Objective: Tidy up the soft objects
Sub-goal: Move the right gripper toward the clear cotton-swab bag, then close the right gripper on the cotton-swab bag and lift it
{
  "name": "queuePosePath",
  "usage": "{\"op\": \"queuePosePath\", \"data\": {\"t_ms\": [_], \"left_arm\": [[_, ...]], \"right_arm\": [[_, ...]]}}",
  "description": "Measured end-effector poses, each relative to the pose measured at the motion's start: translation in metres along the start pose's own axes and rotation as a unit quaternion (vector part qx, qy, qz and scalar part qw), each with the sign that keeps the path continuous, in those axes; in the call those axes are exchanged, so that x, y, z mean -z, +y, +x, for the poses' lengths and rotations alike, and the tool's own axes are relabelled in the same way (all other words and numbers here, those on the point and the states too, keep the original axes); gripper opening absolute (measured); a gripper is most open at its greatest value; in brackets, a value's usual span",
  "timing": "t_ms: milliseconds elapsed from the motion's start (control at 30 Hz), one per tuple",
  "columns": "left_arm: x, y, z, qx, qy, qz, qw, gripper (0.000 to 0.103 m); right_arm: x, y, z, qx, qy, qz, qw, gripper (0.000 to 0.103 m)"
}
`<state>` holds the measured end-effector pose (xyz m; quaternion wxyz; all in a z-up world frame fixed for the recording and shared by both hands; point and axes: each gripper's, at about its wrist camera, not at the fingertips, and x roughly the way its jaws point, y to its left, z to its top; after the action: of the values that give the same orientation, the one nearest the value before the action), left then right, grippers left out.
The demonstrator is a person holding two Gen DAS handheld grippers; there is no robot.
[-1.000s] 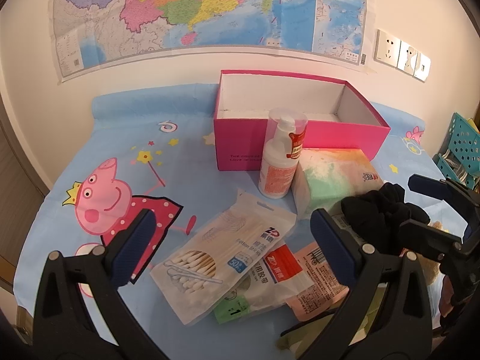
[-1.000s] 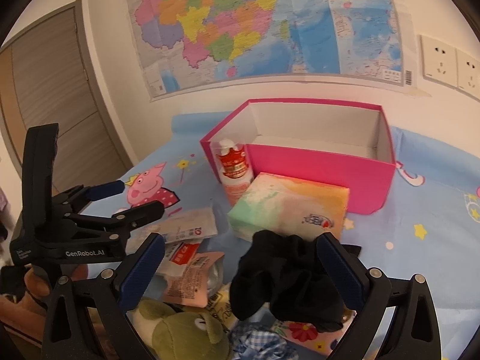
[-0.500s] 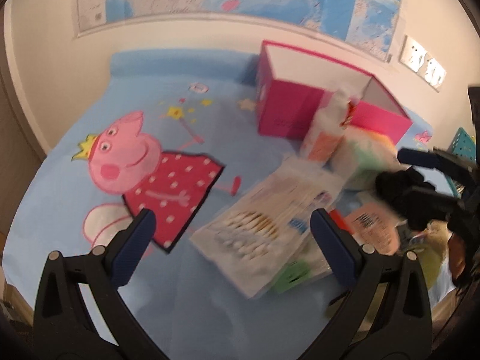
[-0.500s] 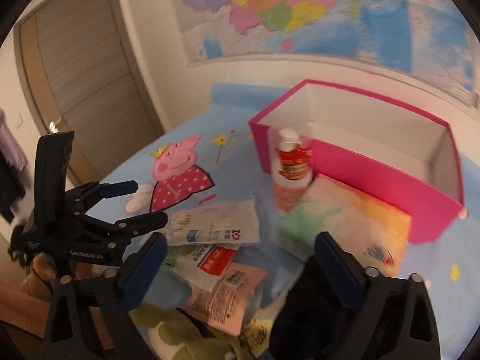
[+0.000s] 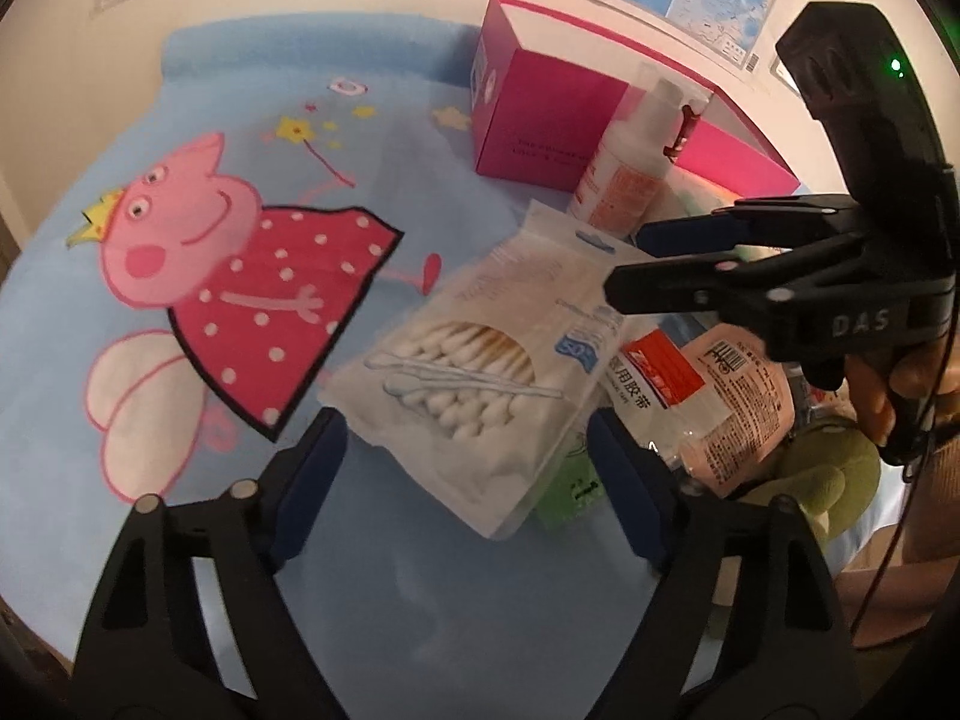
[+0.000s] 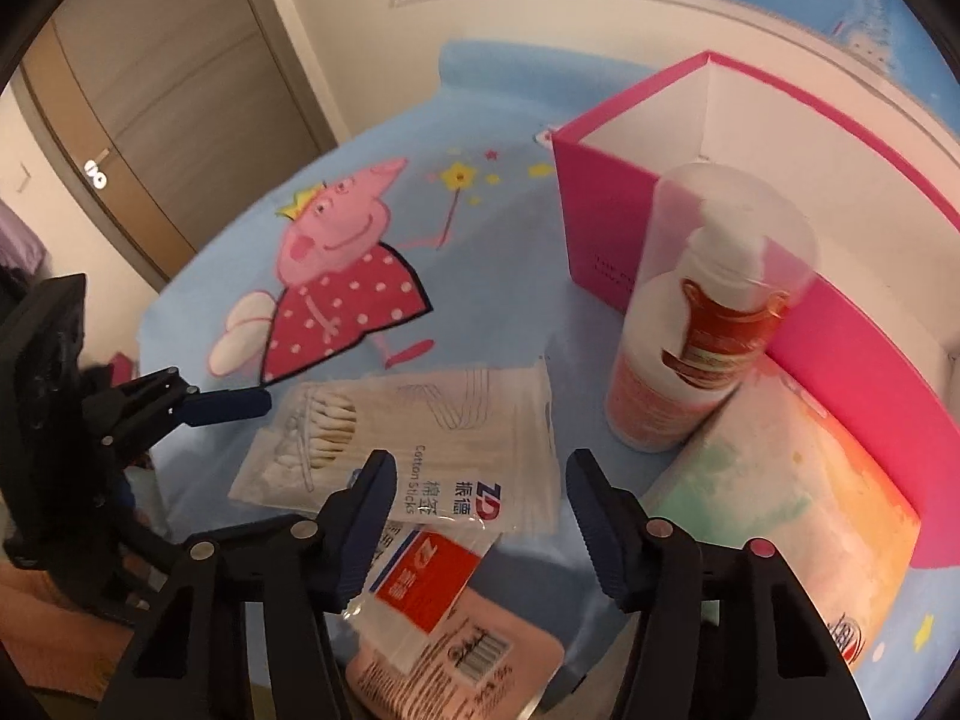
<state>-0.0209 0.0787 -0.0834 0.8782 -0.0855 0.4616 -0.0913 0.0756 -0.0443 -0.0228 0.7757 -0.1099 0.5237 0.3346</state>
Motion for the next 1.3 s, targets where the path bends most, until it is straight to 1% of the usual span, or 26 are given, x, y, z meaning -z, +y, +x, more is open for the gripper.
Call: {"op": "queuePosePath", "data": {"t_ms": [100, 267, 300, 333, 367, 400, 433, 533, 600, 667, 700, 733, 833, 867, 933, 967, 1000, 1067, 1133, 1300], "left_arm": [[0.001, 0.008, 0.002, 0.014, 0.006, -0.016, 0.9997, 0.077], [-0.003, 0.014, 0.003, 0.021, 0.008, -0.023, 0.9995, 0.068], [-0.003, 0.016, 0.003, 0.022, 0.009, -0.025, 0.9994, 0.065], [-0.004, 0.018, 0.002, 0.023, 0.010, -0.026, 0.9993, 0.064], [-0.005, 0.021, 0.002, 0.034, 0.024, -0.013, 0.9991, 0.063], [-0.006, 0.023, 0.001, 0.033, 0.023, -0.015, 0.9991, 0.063], [-0.006, 0.026, 0.000, 0.030, 0.022, -0.015, 0.9992, 0.063], [-0.007, 0.033, -0.003, 0.023, 0.020, -0.018, 0.9994, 0.063], [-0.009, 0.038, -0.005, 0.017, 0.021, -0.019, 0.9995, 0.063], [-0.012, 0.043, -0.005, 0.010, 0.022, -0.019, 0.9995, 0.063], [-0.013, 0.045, -0.004, 0.008, 0.022, -0.019, 0.9995, 0.063], [-0.014, 0.047, -0.004, 0.009, 0.022, -0.021, 0.9995, 0.063], [-0.014, 0.050, -0.004, 0.015, 0.021, -0.023, 0.9994, 0.063], [-0.013, 0.050, -0.004, 0.015, 0.021, -0.022, 0.9994, 0.062], [-0.014, 0.051, -0.004, 0.011, 0.021, -0.020, 0.9995, 0.060], [-0.014, 0.051, -0.004, 0.012, 0.021, -0.021, 0.9995, 0.059], [-0.015, 0.052, -0.003, 0.014, 0.020, -0.021, 0.9995, 0.058], [-0.014, 0.051, -0.006, 0.028, 0.021, -0.023, 0.9991, 0.049], [-0.015, 0.049, -0.009, 0.036, 0.015, -0.021, 0.9990, 0.049], [-0.018, 0.042, -0.021, 0.034, -0.001, -0.016, 0.9993, 0.049]], "right_arm": [[-0.005, 0.002, 0.015, 0.018, 0.018, -0.002, 1.000, 0.053], [-0.008, 0.001, 0.018, 0.022, 0.035, 0.001, 0.999, 0.051], [-0.008, 0.001, 0.018, 0.022, 0.036, -0.001, 0.999, 0.045], [-0.008, 0.000, 0.019, 0.016, 0.036, 0.003, 0.999, 0.032], [-0.008, -0.001, 0.020, 0.014, 0.038, 0.007, 0.999, 0.026], [-0.007, -0.003, 0.022, 0.011, 0.040, 0.009, 0.999, 0.019], [-0.006, -0.003, 0.022, 0.006, 0.040, 0.011, 0.999, 0.017], [-0.003, 0.003, 0.022, -0.013, 0.041, 0.004, 0.999, 0.017], [-0.002, 0.006, 0.020, -0.014, 0.041, 0.001, 0.999, 0.017], [-0.005, 0.003, 0.019, -0.005, 0.037, 0.010, 0.999, 0.026], [-0.007, 0.000, 0.021, -0.008, 0.039, 0.018, 0.999, 0.029], [-0.010, 0.001, 0.024, -0.014, 0.043, 0.020, 0.999, 0.029], [-0.015, 0.009, 0.028, -0.006, 0.044, 0.007, 0.999, 0.029], [-0.015, 0.010, 0.029, -0.004, 0.047, 0.001, 0.999, 0.029], [-0.016, 0.012, 0.033, -0.005, 0.053, -0.005, 0.999, 0.023], [-0.016, 0.012, 0.034, -0.004, 0.055, -0.007, 0.998, 0.021], [-0.017, 0.013, 0.036, -0.003, 0.056, -0.008, 0.998, 0.016], [-0.016, 0.013, 0.034, -0.007, 0.046, -0.008, 0.999, 0.011], [-0.014, 0.012, 0.024, -0.007, 0.027, -0.013, 1.000, 0.011], [-0.007, 0.009, -0.002, -0.014, -0.020, -0.016, 1.000, 0.009]]}}
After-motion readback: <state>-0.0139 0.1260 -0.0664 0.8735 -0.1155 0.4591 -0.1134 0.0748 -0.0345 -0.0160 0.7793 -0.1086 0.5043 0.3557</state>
